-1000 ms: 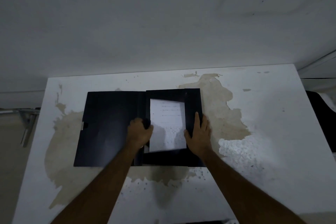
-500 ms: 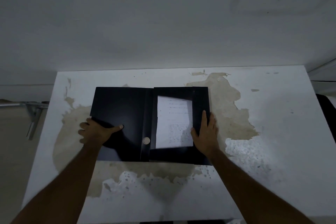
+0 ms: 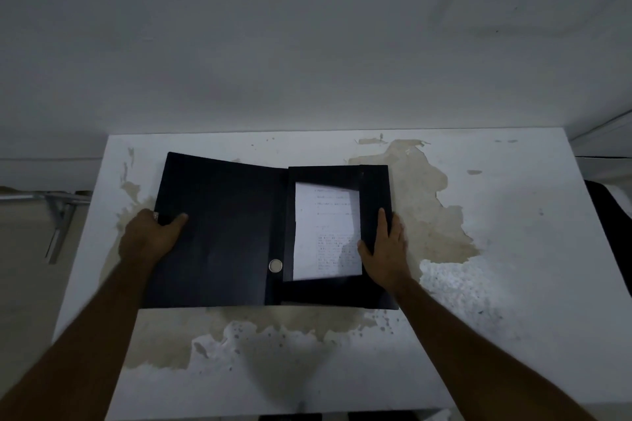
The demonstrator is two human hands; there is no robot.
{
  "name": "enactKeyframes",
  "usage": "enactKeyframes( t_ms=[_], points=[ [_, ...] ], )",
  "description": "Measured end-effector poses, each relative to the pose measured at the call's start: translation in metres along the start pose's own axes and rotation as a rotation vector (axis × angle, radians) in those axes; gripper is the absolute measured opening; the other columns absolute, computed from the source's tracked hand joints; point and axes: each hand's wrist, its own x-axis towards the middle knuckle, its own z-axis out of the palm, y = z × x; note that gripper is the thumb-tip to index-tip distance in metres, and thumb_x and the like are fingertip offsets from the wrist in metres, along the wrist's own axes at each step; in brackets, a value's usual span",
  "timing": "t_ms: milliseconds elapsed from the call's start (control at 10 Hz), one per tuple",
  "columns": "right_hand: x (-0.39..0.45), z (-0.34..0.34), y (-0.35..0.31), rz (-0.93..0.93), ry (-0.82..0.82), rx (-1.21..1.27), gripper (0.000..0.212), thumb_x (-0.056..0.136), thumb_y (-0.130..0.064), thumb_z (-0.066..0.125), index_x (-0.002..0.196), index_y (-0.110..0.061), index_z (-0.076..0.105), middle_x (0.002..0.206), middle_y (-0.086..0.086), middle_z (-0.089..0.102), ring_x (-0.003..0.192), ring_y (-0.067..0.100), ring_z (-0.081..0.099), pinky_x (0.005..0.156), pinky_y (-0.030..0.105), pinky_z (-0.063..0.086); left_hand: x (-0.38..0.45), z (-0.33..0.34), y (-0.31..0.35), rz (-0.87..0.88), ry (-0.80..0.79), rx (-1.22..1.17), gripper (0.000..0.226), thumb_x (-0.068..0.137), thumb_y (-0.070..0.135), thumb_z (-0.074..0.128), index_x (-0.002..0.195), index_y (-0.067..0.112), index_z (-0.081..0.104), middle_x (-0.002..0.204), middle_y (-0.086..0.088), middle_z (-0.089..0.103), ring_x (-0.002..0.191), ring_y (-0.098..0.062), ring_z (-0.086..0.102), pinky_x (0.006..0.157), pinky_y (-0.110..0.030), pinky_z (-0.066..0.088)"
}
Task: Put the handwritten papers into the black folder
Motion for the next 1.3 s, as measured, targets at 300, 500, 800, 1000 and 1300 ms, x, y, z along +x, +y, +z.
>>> enactKeyframes(
  t_ms=[300,500,800,1000,1300],
  points=[
    [0.001,-0.023,-0.001,0.011,-0.146,0.140,0.085,0.095,-0.034,0.059,0.157,-0.018,0.002,0.164,0.017,0.001,0.150,0.037,0.008,0.120,0.053,0.020,-0.117,-0.029,0.116,0.364,-0.288,-0.235,0.016,0.090,0.035,0.058,0.101,0.024,0.062,0.089,-0.005,0.073,0.066,-0.021,0.074,0.055,-0.038,0.061],
    [0.004,-0.055,0.008,-0.019,-0.235,0.358,0.059,0.102,-0.019,0.047,0.155,-0.018,0.020,0.160,0.009,0.028,0.145,0.026,0.031,0.118,0.039,0.030,-0.172,0.049,0.181,0.496,-0.446,-0.223,0.031,0.074,0.060,0.071,0.092,0.041,0.054,0.091,0.007,0.072,0.071,-0.015,0.075,0.066,-0.039,0.065],
    [0.012,-0.074,0.022,0.163,-0.206,0.642,0.033,0.104,-0.027,0.035,0.105,-0.037,0.067,0.107,-0.015,0.067,0.100,-0.001,0.062,0.093,0.025,0.044,-0.191,0.201,0.215,0.695,-0.421,0.076,0.038,0.092,0.027,0.060,0.123,0.006,0.052,0.115,-0.018,0.062,0.102,-0.032,0.064,0.080,-0.037,0.052],
    [0.007,-0.062,0.021,0.108,-0.207,0.536,0.041,0.105,-0.023,0.035,0.145,-0.016,0.043,0.146,0.006,0.050,0.127,0.017,0.049,0.108,0.029,0.036,-0.178,0.222,0.198,0.796,-0.403,0.102,0.031,0.091,0.014,0.058,0.121,0.006,0.057,0.116,-0.017,0.058,0.099,-0.033,0.063,0.085,-0.038,0.052],
    [0.008,-0.068,0.014,-0.035,-0.144,0.348,0.041,0.102,-0.020,0.044,0.141,-0.008,0.044,0.139,0.015,0.055,0.125,0.028,0.054,0.107,0.036,0.043,-0.164,0.202,0.183,0.812,-0.552,0.047,0.053,0.086,0.027,0.067,0.137,0.015,0.053,0.113,-0.002,0.055,0.103,-0.019,0.061,0.090,-0.030,0.050]
  ],
)
